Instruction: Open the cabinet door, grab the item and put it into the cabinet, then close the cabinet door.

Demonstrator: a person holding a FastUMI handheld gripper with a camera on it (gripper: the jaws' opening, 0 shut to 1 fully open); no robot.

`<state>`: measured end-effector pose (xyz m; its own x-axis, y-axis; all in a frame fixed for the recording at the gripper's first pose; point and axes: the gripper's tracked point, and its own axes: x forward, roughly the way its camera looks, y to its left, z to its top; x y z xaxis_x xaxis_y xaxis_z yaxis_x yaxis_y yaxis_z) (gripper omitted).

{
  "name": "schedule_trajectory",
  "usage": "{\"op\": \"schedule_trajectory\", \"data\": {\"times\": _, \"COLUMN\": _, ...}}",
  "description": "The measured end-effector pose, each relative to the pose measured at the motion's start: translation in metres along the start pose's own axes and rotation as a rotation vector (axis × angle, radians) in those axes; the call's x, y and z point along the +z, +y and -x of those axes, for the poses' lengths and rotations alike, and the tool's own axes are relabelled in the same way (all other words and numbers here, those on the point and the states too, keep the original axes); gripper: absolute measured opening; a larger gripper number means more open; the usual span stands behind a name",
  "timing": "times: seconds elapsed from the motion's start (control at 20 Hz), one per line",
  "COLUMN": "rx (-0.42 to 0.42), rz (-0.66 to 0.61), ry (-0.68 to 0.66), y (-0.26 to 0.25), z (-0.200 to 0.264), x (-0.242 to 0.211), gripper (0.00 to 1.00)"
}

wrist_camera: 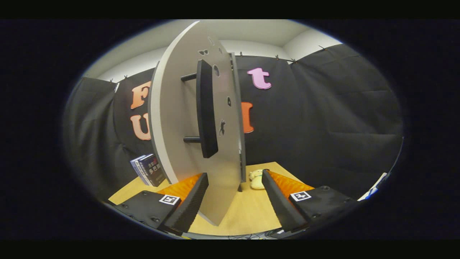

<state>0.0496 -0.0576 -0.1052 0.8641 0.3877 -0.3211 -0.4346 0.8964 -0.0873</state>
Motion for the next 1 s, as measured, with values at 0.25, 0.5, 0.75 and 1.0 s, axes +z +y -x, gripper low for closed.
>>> {"op": "schedule_trajectory", "data": {"times": 0.25, "rx": 0.062, "rz": 0.001, "ry": 0.015, "y": 0.06, "z": -0.029, "x": -0.007, "gripper": 0.97}}
{"op": "schedule_trajectory", "data": {"times": 0.5, "rx": 0.083, "rz": -0.008, "ry": 0.033, "y": 0.109, "z": -0.071, "x": -0.012, "gripper": 0.97}}
{"op": "schedule_trajectory", "data": {"times": 0.75, "rx": 0.092, "rz": -0.018, "ry": 0.049, "y": 0.153, "z": -0.125, "x": -0.013, "gripper": 0.97}}
{"op": "schedule_trajectory", "data": {"times": 1.0, "rx": 0.054, "rz": 0.0, "ry": 0.052, "y": 0.177, "z": -0.161, "x": -0.012, "gripper": 0.97}}
